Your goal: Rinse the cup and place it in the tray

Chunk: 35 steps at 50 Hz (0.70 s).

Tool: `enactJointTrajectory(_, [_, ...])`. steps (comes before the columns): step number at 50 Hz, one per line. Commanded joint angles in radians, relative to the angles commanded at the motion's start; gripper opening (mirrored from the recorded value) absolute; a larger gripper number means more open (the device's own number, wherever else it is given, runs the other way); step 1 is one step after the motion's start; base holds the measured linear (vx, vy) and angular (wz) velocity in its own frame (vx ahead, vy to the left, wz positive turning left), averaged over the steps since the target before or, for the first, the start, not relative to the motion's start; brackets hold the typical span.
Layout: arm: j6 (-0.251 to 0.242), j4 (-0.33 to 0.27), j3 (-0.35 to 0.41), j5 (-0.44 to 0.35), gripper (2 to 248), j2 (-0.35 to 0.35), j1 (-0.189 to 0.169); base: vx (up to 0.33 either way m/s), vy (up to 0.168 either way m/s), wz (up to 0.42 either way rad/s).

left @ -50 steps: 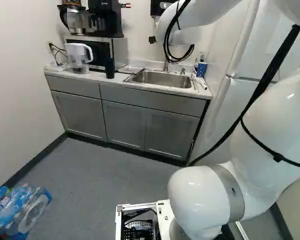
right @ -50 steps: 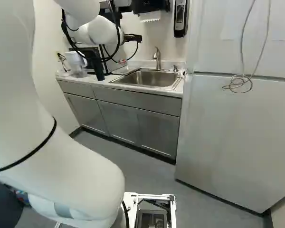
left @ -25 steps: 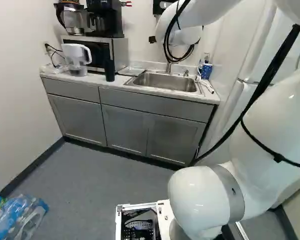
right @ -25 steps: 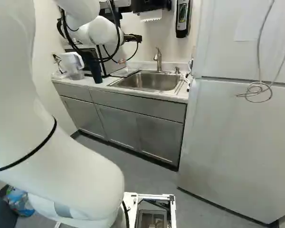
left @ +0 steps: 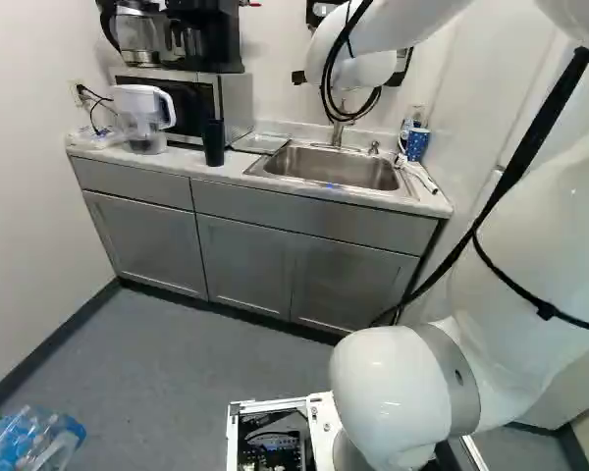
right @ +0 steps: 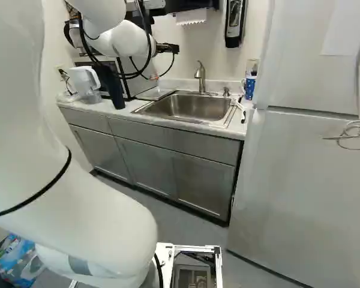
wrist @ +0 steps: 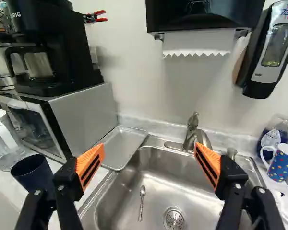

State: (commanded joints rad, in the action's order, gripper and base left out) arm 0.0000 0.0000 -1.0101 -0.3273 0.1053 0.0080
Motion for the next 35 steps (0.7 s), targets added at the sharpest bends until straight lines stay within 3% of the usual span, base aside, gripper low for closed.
enactJointTrajectory(35, [0.0,0.0,0.0,0.0,247,0.0,0.0,0.154,0.037,-0.01])
